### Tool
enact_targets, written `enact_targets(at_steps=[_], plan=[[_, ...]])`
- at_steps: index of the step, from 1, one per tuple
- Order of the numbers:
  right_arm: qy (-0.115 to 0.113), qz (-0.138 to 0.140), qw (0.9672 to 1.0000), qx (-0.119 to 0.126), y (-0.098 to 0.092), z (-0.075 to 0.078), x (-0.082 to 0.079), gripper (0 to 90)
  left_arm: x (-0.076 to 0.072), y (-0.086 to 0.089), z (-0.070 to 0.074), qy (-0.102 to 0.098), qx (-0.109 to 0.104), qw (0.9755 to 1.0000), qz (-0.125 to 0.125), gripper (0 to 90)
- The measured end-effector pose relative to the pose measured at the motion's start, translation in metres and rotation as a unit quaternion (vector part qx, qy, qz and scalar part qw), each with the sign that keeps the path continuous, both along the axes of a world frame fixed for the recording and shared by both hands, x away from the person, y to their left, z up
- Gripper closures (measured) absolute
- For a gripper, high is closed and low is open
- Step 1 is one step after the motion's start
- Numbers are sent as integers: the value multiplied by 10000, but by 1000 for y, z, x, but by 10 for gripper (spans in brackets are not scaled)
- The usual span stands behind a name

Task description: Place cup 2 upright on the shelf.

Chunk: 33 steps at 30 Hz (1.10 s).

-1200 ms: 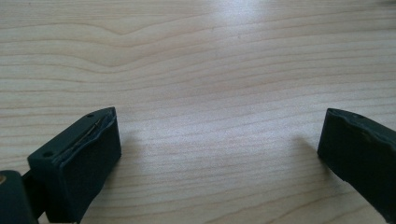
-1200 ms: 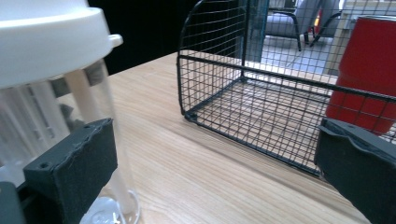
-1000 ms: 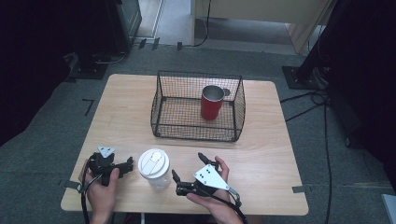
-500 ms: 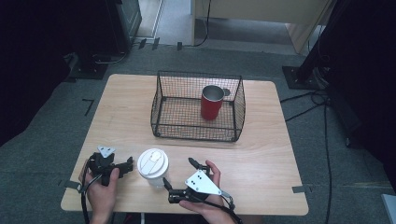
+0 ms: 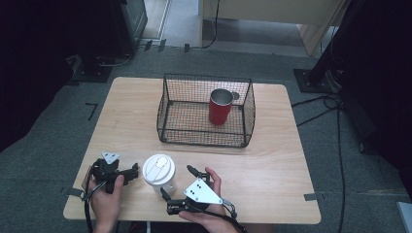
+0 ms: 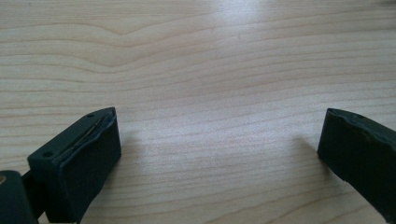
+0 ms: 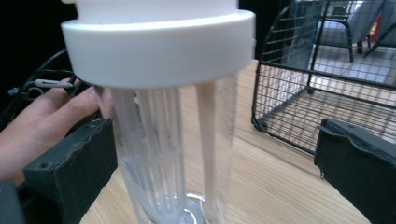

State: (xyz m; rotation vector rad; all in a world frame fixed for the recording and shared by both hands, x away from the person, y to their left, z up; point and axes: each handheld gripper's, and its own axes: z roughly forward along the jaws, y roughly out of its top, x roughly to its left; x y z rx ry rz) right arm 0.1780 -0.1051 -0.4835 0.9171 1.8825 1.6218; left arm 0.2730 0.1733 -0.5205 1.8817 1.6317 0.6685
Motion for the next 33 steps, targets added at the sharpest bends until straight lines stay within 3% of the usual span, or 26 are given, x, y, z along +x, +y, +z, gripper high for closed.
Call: enact_targets(at_steps=[15,22,29,33], plan=[[-28,194,9998,16,29,6,8,0,0,0,0,-6,-3,10000,2,0],[-28,122,9999,-52,36,5,13,0,0,0,0,-7,1,10000,0,0],[70,-132,9999,52,40,0,18,2,0,0,0,0,4,10000,1,0],[75,-61,9999,79,41,3,19,24,0,0,0,-11,-4,10000,6,0]])
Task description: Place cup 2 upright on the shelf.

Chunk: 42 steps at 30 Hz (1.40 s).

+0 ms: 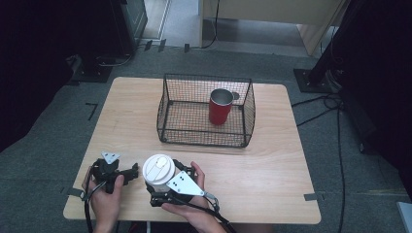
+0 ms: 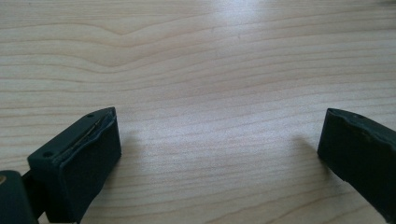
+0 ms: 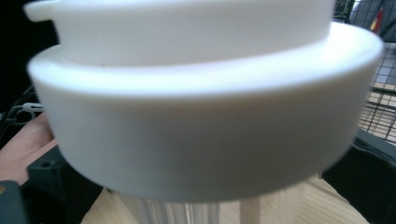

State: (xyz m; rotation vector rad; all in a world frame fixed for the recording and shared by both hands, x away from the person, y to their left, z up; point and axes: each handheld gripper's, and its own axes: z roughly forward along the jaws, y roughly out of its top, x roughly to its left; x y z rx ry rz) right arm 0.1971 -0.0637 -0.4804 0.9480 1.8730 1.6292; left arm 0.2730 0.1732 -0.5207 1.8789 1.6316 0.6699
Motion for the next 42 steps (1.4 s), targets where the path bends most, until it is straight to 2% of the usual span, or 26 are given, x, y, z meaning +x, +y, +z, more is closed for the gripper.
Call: enact_targets(at_steps=[5,7,13,17,21,27,42], plan=[[-47,40,10000,10,4,0,-1,151,0,0,0,6,3,10000,-5,0],[-19,17,10000,-80,5,1,-1,158,0,0,0,7,3,10000,-6,0],[-117,87,9998,-125,3,1,0,164,0,0,0,7,4,10000,-6,0],[-90,-97,9999,13,3,4,-1,164,0,0,0,5,1,10000,-5,0],[-98,-196,9997,121,0,11,1,163,0,0,0,7,0,10000,-6,0],[-238,-254,9991,229,-9,24,3,163,0,0,0,13,4,10000,-6,0],[-437,-601,9967,328,-35,55,17,163,0,0,0,8,-2,10000,-6,0]])
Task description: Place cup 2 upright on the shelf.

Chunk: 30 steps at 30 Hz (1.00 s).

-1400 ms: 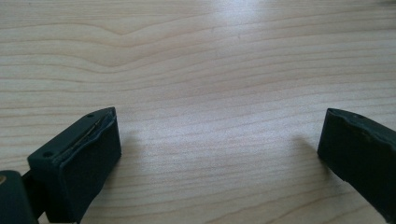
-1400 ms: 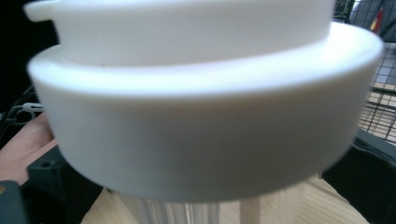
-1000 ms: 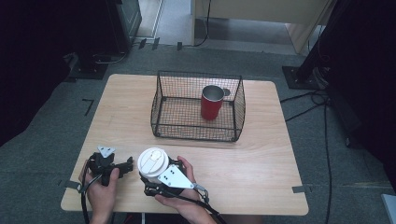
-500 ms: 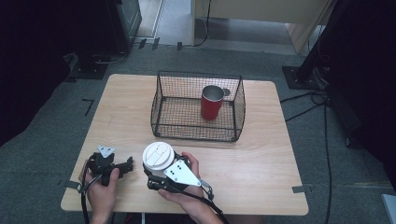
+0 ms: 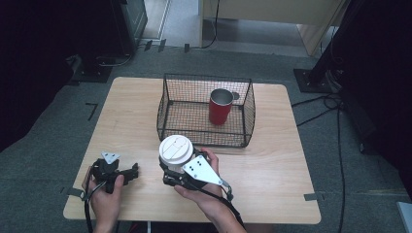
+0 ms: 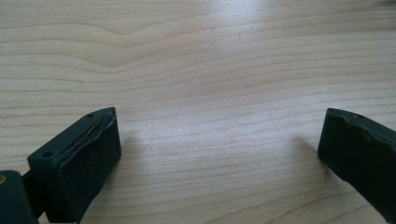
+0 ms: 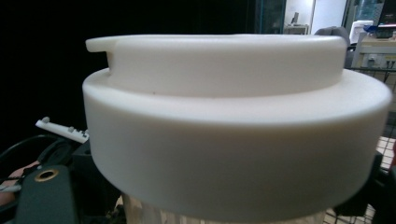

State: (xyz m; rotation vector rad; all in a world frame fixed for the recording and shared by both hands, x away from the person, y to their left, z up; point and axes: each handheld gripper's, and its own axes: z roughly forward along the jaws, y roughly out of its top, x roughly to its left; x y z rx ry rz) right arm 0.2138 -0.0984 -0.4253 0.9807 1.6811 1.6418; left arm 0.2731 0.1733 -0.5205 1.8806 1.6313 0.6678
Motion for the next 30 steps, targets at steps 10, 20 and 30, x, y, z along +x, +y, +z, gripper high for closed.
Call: enact_targets(at_steps=[10,20,30], plan=[[-87,-161,9998,39,-12,16,11,163,0,0,0,7,4,10000,0,0],[-207,-293,9993,53,-18,34,22,163,0,0,0,6,4,10000,1,0],[-316,-431,9985,149,-23,50,37,163,0,0,0,8,4,10000,1,0]])
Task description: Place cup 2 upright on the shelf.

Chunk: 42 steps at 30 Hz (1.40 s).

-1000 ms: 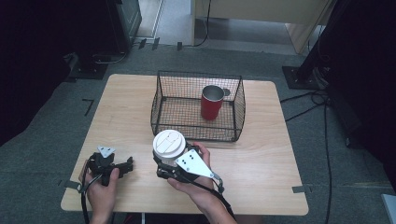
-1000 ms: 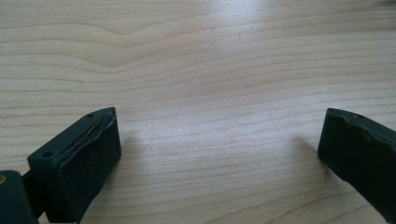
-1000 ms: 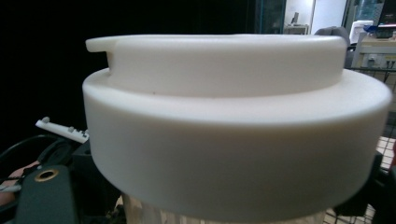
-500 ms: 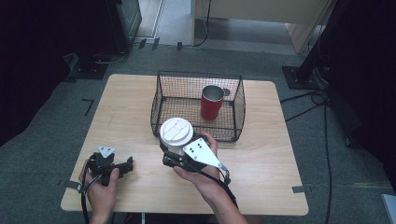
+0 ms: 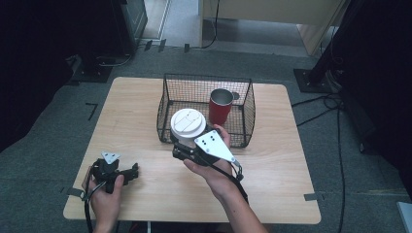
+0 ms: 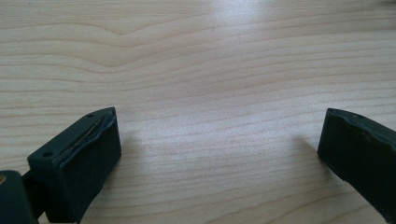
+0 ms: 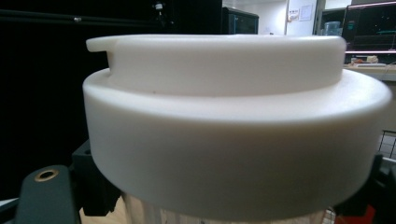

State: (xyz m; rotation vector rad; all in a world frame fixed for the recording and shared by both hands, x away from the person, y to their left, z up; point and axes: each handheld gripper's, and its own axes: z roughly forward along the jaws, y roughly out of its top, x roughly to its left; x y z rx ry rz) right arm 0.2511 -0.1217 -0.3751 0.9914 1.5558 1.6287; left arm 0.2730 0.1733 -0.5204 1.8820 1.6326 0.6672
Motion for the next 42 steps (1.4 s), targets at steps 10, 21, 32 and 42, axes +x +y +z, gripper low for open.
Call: enact_targets(at_steps=[10,21,32,42], plan=[[-79,-151,9998,92,-5,17,17,163,0,0,0,-6,-1,10000,3,0],[-91,-296,9995,48,-4,25,37,163,0,0,0,-3,-3,10000,2,0],[-76,-509,9986,73,-3,28,62,162,0,0,0,-4,-8,10000,2,0],[-167,-802,9965,147,-13,30,90,162,0,0,0,-5,-7,10000,3,0]])
